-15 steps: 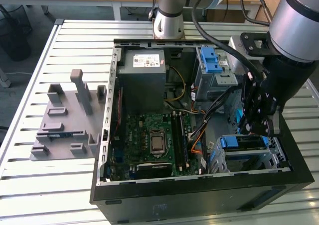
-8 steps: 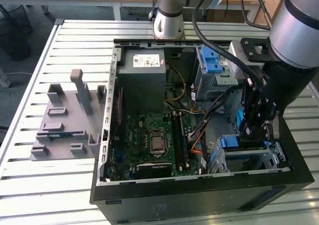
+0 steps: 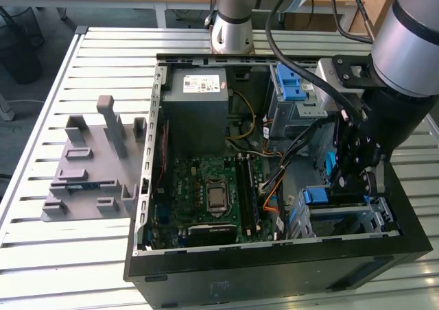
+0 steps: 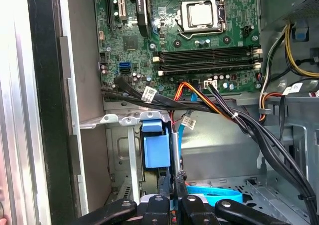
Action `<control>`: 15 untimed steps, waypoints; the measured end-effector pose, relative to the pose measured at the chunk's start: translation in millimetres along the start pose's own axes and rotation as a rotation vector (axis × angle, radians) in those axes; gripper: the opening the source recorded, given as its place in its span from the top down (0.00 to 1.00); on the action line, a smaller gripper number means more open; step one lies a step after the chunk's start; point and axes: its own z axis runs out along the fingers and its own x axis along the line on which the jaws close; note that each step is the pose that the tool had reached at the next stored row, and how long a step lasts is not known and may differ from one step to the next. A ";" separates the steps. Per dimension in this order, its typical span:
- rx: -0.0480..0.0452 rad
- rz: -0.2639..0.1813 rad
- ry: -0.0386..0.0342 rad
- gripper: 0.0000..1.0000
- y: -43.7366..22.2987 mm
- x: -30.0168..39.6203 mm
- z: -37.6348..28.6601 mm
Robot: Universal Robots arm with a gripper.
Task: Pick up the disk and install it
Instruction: 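Insert the second disk wire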
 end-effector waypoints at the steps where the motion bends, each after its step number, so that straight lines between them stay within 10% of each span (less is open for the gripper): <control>1: 0.0000 0.001 0.0000 0.84 -0.2 0.0 0.3; 15: 0.0001 0.012 0.0007 0.84 -1.7 1.0 5.7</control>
